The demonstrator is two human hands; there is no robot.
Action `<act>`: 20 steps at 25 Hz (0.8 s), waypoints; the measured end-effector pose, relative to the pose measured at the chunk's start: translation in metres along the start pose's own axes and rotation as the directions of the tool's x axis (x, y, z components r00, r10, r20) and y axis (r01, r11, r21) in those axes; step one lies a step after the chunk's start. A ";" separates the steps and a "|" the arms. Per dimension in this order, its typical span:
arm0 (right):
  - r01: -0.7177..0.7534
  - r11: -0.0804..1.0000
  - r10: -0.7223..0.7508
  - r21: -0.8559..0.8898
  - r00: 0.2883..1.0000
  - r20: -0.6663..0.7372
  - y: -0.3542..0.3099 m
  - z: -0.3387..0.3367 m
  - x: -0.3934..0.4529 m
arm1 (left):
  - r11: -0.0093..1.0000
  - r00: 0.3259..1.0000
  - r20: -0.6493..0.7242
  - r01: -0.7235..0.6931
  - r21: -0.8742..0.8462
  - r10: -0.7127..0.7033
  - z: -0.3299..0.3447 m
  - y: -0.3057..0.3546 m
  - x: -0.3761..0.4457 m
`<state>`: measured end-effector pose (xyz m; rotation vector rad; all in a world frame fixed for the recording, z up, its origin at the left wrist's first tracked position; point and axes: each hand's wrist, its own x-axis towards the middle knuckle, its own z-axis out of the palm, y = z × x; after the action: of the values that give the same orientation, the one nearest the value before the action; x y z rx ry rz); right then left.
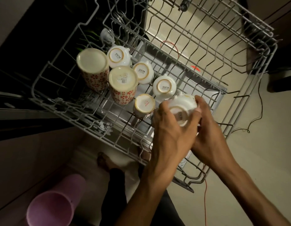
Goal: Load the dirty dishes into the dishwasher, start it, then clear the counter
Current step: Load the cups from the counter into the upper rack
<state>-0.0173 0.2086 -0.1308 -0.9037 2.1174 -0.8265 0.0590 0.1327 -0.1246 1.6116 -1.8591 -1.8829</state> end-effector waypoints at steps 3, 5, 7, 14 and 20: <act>0.009 0.998 -0.014 -0.058 0.995 -0.094 0.019 -0.003 0.012 | 0.998 0.999 0.013 -0.051 0.048 0.050 0.017 0.000 0.009; -0.011 0.993 -0.003 -0.118 0.994 -0.113 0.028 -0.004 0.018 | 0.992 0.997 0.017 -0.076 0.097 0.075 0.022 0.001 0.018; -0.023 0.988 0.008 -0.154 0.995 -0.100 0.033 -0.005 0.025 | 0.978 0.995 0.015 -0.103 0.184 0.102 0.025 0.000 0.028; -0.038 0.999 0.039 -0.039 0.999 0.014 0.046 -0.007 0.055 | 0.887 0.988 -0.024 -0.128 0.443 0.155 0.024 -0.012 0.041; -0.071 0.993 0.072 -0.094 0.997 0.018 0.055 -0.006 0.069 | 0.859 0.984 -0.057 -0.119 0.498 0.169 0.020 -0.012 0.049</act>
<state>-0.0772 0.1870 -0.1922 -0.8751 2.1723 -0.6835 0.0312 0.1185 -0.1683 1.5805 -2.4785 -1.3022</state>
